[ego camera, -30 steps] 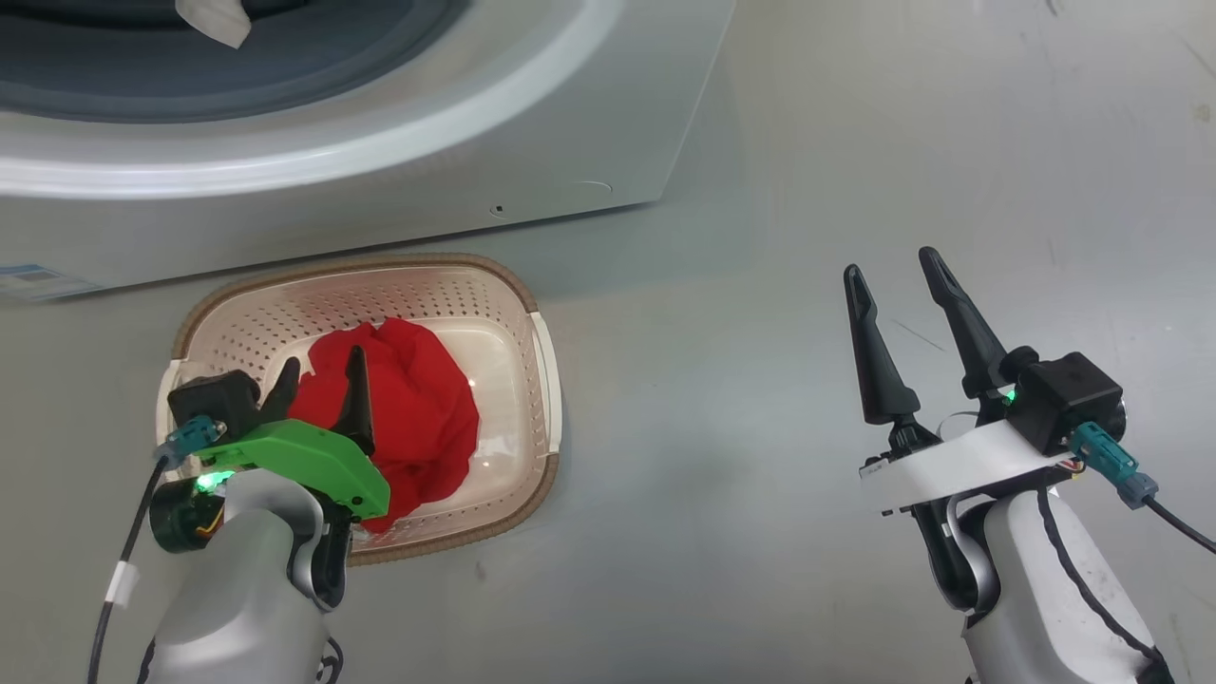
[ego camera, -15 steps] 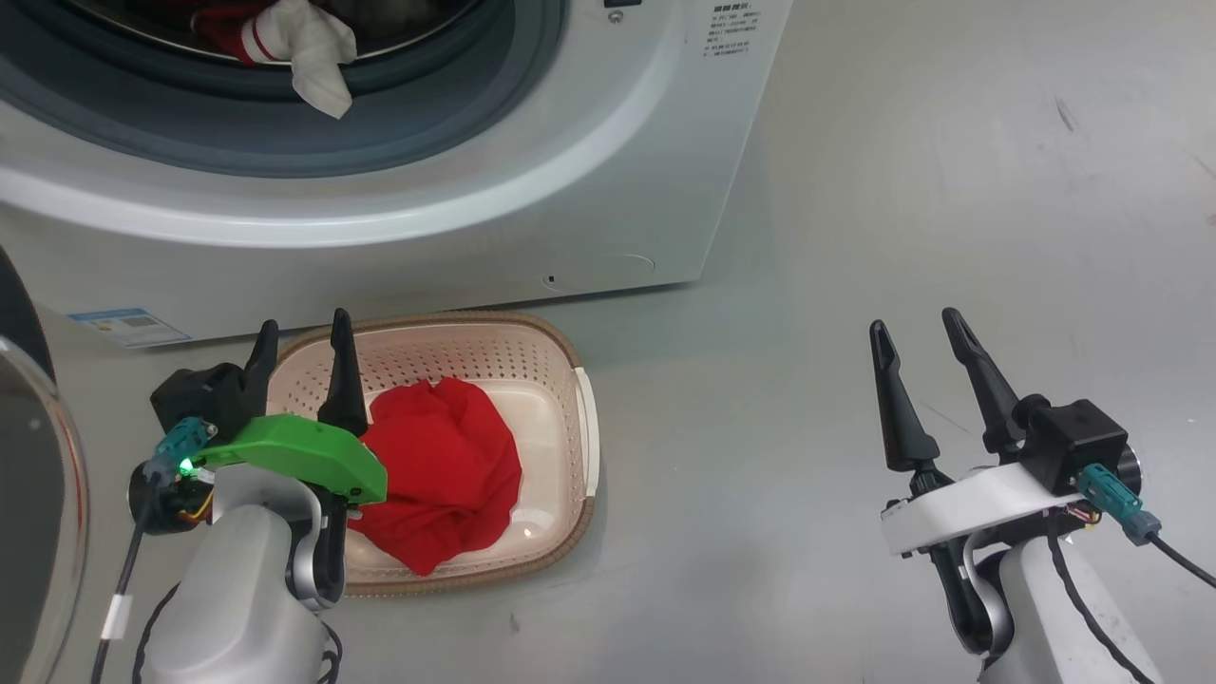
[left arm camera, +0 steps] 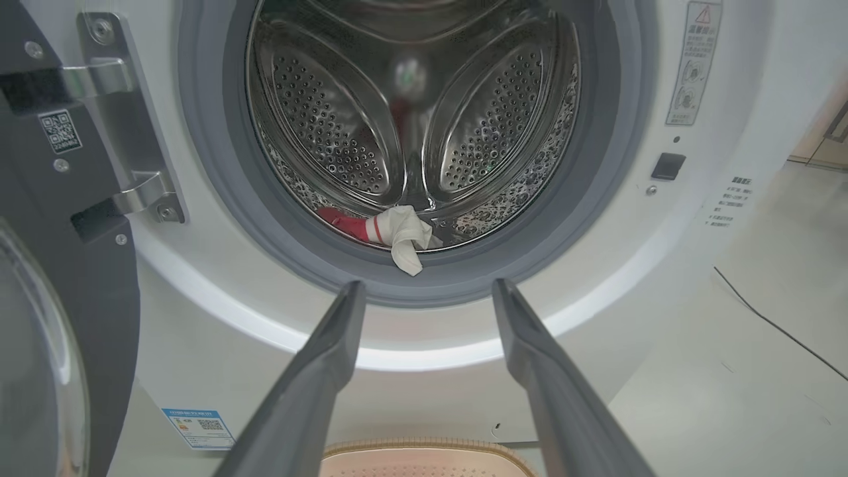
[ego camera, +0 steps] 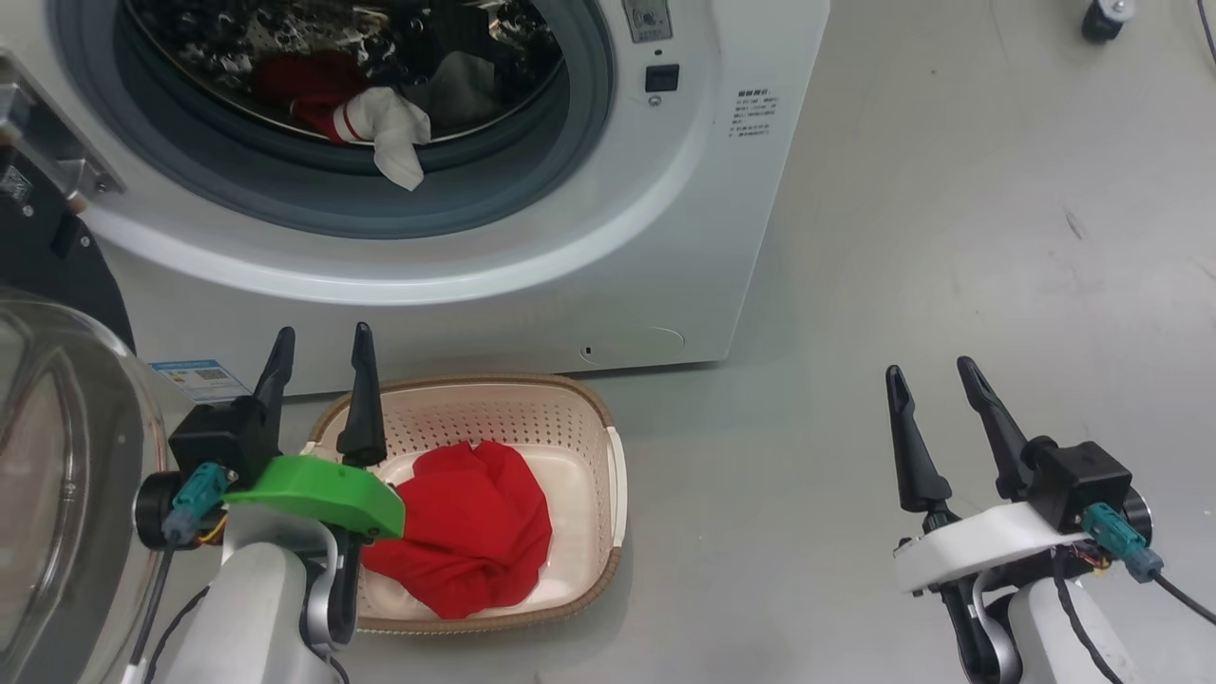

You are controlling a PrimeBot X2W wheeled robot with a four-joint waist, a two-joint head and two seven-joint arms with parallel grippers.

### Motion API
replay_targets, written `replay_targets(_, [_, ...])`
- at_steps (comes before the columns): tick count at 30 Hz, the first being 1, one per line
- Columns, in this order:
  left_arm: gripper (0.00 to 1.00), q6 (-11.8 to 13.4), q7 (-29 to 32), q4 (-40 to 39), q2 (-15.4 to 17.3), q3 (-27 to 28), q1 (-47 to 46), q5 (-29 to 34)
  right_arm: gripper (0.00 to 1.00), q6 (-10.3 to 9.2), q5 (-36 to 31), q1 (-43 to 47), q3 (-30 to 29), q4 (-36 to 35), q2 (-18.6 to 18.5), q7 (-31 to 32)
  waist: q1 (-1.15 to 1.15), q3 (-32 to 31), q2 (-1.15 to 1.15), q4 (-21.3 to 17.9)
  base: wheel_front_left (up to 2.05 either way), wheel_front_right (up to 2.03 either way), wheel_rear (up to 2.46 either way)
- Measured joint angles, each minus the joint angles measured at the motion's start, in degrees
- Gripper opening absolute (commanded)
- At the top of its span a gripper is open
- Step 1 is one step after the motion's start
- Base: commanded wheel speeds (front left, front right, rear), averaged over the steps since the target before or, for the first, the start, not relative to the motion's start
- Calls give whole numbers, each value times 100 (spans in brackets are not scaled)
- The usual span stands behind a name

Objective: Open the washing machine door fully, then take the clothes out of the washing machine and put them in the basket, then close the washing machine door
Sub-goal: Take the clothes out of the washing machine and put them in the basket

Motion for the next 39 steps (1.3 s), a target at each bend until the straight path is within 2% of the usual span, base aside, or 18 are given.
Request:
replay_targets(19, [100, 63, 0, -772, 18, -133, 1075, 358, 100, -75, 20, 503, 31, -47, 9, 0, 0, -745, 0, 256, 0, 0, 0])
replay_targets(26, [100, 118, 0, -1031, 27, -187, 1419, 459, 100, -212, 20, 645, 82, -130, 11, 0, 0, -855, 0, 262, 0, 0, 0])
replay_targets(39, [100, 220, -1, -1284, 45, -201, 1765, 459, 100, -225, 20, 731, 189, -197, 12, 0, 0, -910, 0, 219, 0, 0, 0])
